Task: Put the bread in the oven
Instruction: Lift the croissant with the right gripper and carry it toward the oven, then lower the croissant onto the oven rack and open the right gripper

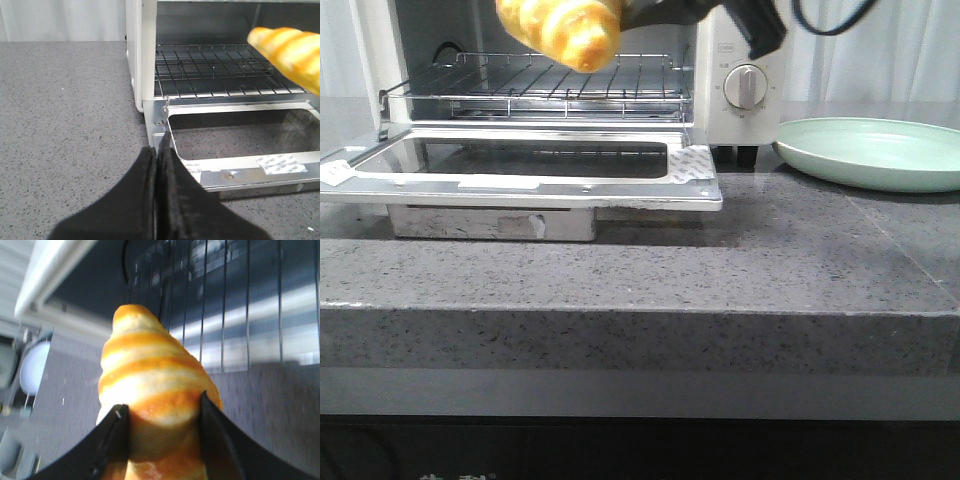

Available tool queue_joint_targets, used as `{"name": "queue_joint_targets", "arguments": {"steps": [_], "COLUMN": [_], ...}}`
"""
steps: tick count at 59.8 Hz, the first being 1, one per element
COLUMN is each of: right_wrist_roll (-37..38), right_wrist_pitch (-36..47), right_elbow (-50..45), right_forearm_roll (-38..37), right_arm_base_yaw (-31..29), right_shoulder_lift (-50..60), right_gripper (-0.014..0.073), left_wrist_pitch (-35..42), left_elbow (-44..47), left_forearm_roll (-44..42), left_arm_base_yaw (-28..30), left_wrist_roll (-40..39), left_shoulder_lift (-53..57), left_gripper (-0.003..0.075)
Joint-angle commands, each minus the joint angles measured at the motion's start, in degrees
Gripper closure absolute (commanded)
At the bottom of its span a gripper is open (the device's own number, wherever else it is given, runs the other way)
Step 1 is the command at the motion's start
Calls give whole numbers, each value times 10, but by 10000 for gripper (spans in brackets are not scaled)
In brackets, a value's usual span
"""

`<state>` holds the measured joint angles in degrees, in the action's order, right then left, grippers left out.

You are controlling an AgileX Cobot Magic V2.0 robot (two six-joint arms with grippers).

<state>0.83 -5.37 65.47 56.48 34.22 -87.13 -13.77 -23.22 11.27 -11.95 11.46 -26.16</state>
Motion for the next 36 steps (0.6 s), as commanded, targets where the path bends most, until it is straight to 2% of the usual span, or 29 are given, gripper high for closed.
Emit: {"name": "queue_joint_targets", "arguments": {"steps": [1,16,27,32,36], "right_wrist_roll": [-8,-8,-8,-8,-8], "right_wrist_pitch": [73,87,90,90,89], "right_elbow": [44,121,128,128,128], "right_forearm_roll": [13,27,27,27,27], "right_arm_base_yaw": [-1,-1,-1,-3,-3], "right_shoulder_lift": [-3,-80,-102,-107,-109], "right_gripper": [471,471,469,444,386], "left_wrist_pitch": [43,43,43,43,43], "left_elbow": [-17,-17,-17,-17,-17], "left_forearm_roll": [6,6,6,6,6], "left_arm_base_yaw": [2,2,2,2,2], "left_wrist_roll": [-5,-5,-5,-5,-5], "left_shoulder_lift": [-2,-2,-2,-2,-2], "left_gripper": [741,741,741,741,741]}}
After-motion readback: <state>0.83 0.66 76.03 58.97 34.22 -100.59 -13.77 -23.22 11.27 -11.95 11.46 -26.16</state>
